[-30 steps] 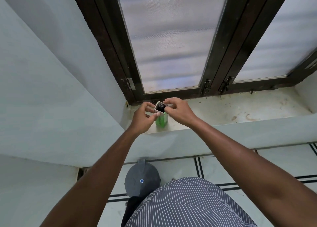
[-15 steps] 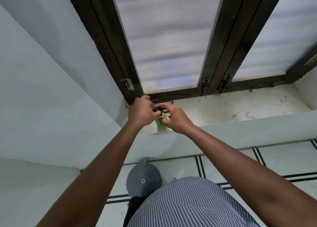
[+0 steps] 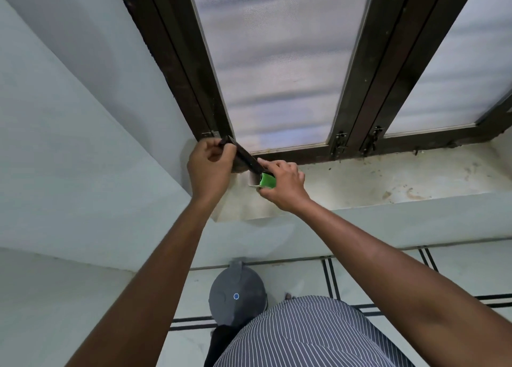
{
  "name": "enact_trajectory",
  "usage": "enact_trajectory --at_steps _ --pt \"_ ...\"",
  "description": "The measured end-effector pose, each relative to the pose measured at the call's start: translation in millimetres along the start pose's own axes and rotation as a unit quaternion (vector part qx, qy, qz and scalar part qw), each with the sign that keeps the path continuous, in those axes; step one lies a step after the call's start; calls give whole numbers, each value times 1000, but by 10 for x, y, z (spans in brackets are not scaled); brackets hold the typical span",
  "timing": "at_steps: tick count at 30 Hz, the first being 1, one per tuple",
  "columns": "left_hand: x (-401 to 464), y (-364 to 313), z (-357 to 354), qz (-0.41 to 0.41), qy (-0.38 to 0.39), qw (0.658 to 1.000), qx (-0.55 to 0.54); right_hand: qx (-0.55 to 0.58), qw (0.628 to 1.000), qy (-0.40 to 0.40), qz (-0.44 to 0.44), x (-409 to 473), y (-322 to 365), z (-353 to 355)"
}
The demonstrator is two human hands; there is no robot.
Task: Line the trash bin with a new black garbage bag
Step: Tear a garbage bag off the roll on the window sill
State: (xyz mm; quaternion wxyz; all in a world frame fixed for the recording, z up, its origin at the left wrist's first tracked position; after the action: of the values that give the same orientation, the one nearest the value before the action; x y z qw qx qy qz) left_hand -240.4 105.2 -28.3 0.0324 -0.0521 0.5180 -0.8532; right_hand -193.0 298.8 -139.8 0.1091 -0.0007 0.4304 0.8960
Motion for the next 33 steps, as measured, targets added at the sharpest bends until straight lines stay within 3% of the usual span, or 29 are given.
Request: enact_trajectory --at_steps 3,7,12,22,26,30,33 --pt "72 117 42 52 15 996 -71 96 994 35 -38 50 168 -39" --pt "32 200 55 79 28 992 -90 429 900 53 -61 -116 422 44" --pt "-71 233 -165 111 89 984 -108 432 901 18 -25 -323 505 93" --pt "-268 302 -580 223 190 930 -222 509 853 -31 -110 -486 338 267" --pt "-388 301 -683 262 254 909 -204 508 855 -48 -90 -495 309 308" --pt "-481 293 -754 247 340 892 -166 518 850 -65 -72 -485 266 352" --pt "-478 341 -766 279 322 866 -261 526 841 -97 -85 -476 212 425"
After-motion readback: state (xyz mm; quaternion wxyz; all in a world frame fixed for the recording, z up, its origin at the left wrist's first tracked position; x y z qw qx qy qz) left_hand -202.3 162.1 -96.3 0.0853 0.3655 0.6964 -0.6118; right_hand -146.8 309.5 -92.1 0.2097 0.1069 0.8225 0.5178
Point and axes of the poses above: each hand's wrist, its own x-axis towards the middle knuckle, its own z-axis out of the back of the hand, y = z × x, the point moved 8 cm from there along x, towards the middle knuckle, and after that the axes turned 11 degrees about x, right-handed, at the moved point
